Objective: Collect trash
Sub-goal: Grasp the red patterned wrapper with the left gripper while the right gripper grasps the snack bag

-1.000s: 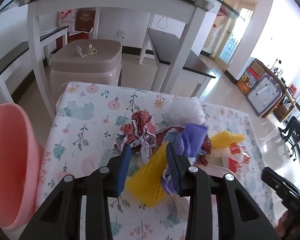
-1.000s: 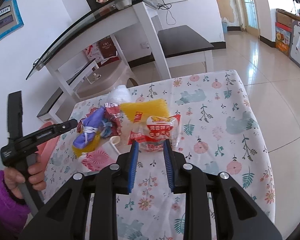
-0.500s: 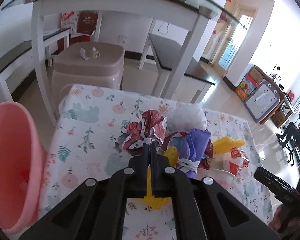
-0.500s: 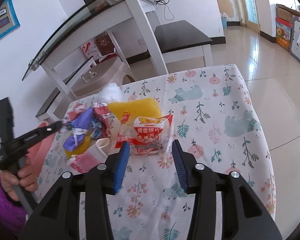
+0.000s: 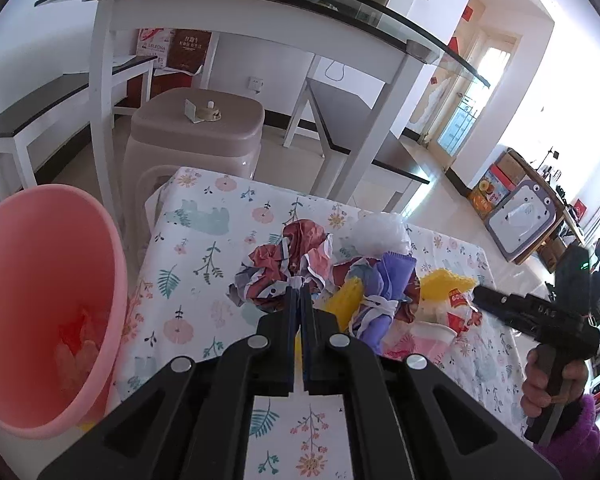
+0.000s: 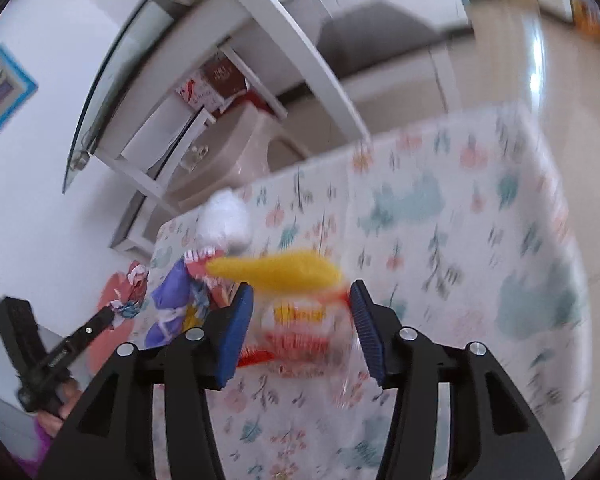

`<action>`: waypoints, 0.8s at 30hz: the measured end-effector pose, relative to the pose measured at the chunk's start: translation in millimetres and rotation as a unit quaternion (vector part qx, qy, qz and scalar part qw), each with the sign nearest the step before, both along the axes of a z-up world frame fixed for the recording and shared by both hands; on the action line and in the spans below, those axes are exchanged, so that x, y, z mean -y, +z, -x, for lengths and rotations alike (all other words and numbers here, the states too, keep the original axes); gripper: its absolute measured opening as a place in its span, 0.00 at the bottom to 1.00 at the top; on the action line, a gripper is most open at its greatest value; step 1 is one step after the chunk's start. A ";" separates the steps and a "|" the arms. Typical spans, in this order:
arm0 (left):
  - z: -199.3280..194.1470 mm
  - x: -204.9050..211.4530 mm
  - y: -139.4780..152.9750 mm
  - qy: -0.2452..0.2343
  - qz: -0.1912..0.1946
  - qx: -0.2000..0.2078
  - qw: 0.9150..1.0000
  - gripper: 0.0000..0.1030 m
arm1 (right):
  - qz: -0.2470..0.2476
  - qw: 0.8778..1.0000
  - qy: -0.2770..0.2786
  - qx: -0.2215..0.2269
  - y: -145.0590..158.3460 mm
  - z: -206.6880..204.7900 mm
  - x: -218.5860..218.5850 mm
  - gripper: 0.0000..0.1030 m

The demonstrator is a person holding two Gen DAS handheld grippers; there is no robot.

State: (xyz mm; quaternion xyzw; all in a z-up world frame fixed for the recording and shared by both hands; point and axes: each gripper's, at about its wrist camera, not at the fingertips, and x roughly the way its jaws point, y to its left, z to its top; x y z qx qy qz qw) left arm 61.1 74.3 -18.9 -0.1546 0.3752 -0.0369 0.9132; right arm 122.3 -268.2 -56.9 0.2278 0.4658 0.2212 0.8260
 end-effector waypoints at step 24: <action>25.1 -8.0 8.9 0.001 0.004 0.010 1.000 0.01 | 0.007 0.998 0.055 0.016 13.2 25.0 -19.3 0.50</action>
